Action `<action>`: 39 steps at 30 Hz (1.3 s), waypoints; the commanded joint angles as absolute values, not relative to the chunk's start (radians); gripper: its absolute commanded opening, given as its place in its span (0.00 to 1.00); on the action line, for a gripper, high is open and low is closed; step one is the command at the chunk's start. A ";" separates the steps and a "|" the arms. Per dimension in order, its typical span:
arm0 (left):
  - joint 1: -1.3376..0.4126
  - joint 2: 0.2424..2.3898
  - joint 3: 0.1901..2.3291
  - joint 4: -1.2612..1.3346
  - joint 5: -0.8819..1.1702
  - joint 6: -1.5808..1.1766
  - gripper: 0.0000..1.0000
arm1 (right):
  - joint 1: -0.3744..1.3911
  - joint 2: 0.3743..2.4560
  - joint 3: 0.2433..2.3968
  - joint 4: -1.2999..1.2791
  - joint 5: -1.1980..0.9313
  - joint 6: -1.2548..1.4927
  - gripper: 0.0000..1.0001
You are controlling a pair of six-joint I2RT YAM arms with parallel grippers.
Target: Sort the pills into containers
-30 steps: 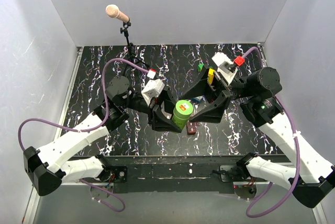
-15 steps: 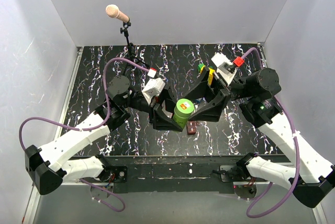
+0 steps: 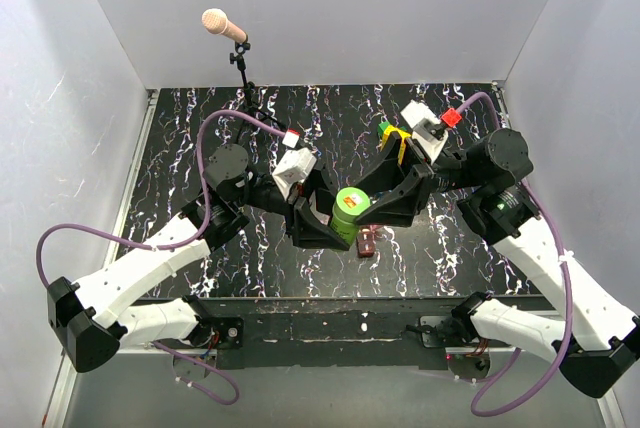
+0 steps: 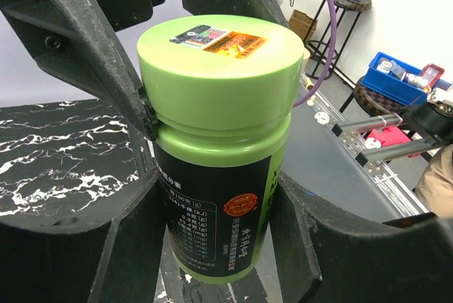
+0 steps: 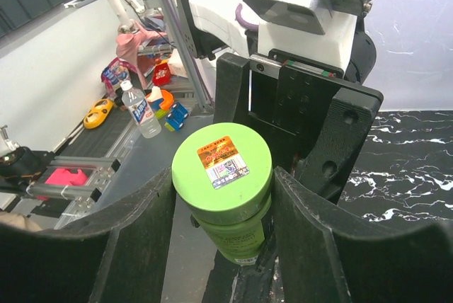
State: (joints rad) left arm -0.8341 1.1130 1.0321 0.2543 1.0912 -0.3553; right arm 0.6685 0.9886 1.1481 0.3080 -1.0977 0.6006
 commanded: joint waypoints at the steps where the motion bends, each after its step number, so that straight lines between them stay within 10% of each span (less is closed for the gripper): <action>1: -0.833 1.091 1.092 0.242 1.034 -0.324 0.00 | 0.675 0.968 1.149 0.258 -1.069 0.565 0.47; 39: -0.833 1.104 1.152 -0.046 0.321 -0.103 0.00 | 0.687 1.011 1.298 -0.414 -0.460 0.420 0.32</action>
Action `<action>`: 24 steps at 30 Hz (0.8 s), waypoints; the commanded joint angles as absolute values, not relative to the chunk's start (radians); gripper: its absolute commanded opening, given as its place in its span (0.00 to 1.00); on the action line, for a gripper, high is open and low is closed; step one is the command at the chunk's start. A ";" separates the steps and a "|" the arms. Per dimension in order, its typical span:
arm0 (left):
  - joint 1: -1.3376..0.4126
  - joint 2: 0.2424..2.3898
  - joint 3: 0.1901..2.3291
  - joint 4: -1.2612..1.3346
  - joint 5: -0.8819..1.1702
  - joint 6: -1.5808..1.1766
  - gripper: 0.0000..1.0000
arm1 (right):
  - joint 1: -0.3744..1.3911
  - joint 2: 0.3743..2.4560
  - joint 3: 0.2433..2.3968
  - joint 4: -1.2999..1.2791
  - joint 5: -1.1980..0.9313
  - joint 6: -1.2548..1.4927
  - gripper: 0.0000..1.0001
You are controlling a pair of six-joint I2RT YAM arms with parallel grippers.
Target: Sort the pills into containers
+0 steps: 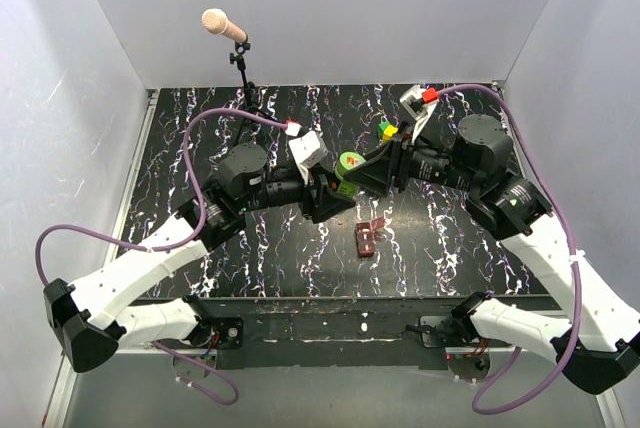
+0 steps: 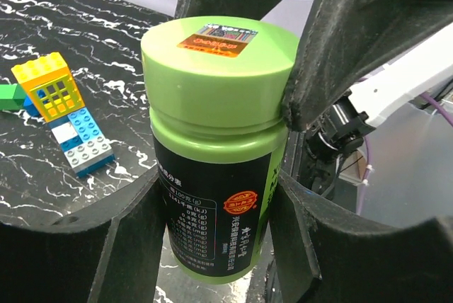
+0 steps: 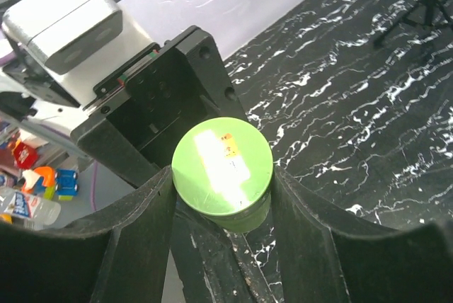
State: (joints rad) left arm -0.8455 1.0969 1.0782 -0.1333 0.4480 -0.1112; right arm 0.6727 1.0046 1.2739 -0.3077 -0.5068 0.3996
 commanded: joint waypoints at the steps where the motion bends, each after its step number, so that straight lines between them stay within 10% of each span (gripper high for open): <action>1: -0.833 1.112 1.152 -0.045 0.321 -0.104 0.00 | 0.689 1.014 1.301 -0.417 -0.447 0.426 0.32; 16: -0.834 1.147 1.128 -0.021 0.225 -0.124 0.00 | 0.753 1.057 1.355 -0.517 -0.250 0.422 0.35; 24: -0.833 1.132 1.101 -0.037 0.247 -0.123 0.00 | 0.752 1.028 1.332 -0.469 -0.256 0.422 0.82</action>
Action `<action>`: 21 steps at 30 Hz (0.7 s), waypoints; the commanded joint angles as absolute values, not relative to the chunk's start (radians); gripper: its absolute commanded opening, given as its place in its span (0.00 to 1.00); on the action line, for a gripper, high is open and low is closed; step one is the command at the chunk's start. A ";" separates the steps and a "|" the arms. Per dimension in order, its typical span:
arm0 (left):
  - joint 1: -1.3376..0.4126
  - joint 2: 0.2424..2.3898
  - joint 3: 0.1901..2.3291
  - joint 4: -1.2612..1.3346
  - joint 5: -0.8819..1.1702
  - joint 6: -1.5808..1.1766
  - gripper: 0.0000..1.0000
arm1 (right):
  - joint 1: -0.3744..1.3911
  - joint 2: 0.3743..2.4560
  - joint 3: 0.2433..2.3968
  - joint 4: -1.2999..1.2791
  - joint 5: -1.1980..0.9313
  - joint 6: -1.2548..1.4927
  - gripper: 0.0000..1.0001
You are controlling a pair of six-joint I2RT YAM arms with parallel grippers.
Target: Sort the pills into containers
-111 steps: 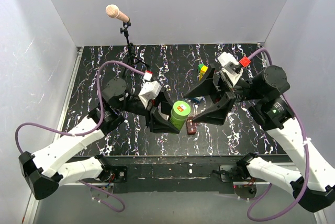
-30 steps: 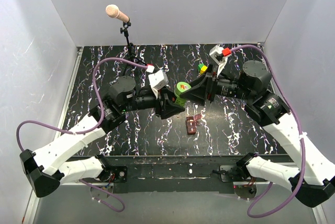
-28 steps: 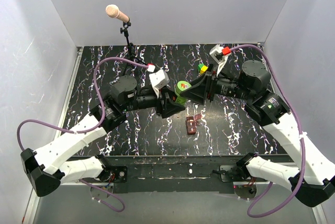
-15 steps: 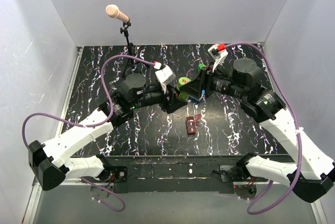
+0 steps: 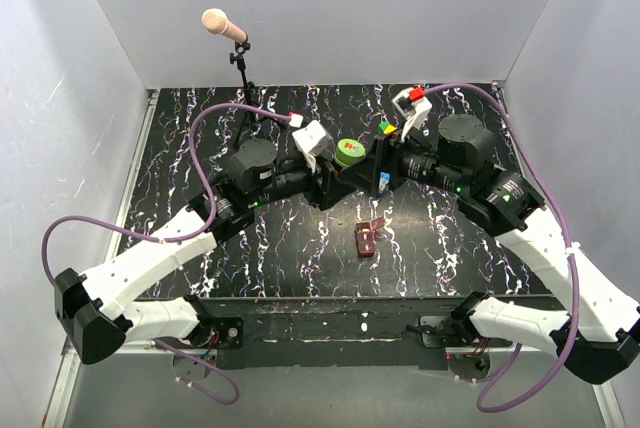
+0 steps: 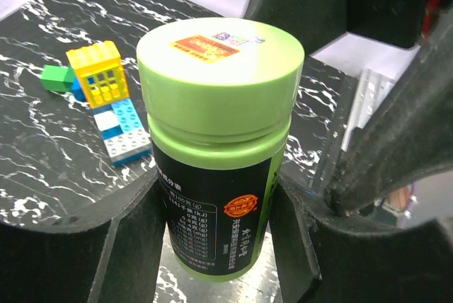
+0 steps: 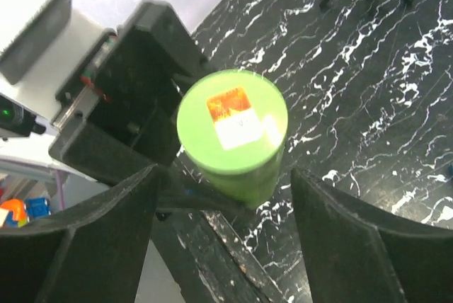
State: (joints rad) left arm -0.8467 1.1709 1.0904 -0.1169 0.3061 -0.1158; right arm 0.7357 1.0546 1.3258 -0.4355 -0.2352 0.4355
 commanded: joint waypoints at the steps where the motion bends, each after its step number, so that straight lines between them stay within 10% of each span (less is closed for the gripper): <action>1: -0.834 1.129 1.098 -0.043 0.248 -0.121 0.00 | 0.752 1.020 1.328 -0.460 -0.255 0.419 0.83; 11: -0.833 1.025 1.025 -0.072 0.371 -0.126 0.00 | 0.733 0.907 1.321 -0.459 -0.330 0.293 0.86; 21: -0.833 0.943 0.979 0.032 0.790 -0.207 0.00 | 0.707 0.848 1.255 -0.220 -0.866 0.248 0.83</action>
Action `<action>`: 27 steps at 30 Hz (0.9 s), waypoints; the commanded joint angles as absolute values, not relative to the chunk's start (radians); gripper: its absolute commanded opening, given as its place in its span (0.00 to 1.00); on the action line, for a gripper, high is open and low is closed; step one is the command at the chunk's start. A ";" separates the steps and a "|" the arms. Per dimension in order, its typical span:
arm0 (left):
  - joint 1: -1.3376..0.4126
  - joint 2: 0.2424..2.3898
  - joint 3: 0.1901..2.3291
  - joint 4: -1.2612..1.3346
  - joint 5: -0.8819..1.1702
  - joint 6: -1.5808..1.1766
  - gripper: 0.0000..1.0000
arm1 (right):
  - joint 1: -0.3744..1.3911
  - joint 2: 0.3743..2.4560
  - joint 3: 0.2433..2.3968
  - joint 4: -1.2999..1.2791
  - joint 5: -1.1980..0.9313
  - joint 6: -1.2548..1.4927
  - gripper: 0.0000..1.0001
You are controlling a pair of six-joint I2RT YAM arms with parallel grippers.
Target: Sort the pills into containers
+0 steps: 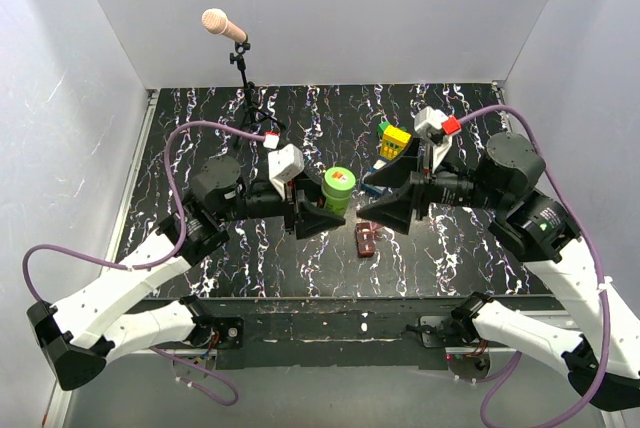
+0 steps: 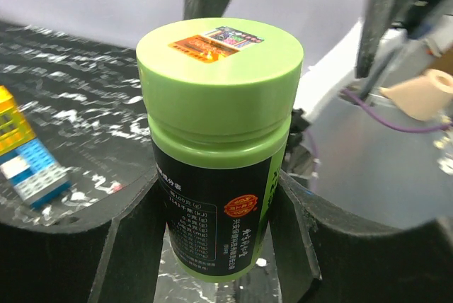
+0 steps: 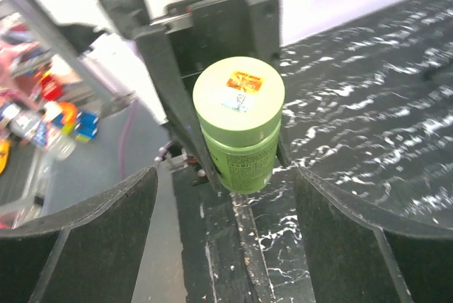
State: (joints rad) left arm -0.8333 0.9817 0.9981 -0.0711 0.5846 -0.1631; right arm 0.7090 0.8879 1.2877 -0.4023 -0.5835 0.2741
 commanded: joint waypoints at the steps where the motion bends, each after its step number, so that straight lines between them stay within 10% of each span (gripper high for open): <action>1: -0.833 0.942 0.979 0.050 0.826 -0.215 0.00 | 0.707 0.841 1.249 -0.200 -0.880 0.252 0.84; 27: -0.836 1.069 0.976 0.357 1.106 -0.413 0.00 | 0.709 0.968 1.174 0.301 -1.089 0.555 0.80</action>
State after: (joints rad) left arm -0.8333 1.0645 0.9691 0.2985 1.0924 -0.3958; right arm 0.7086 0.9638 1.1820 0.1547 -1.0550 0.4763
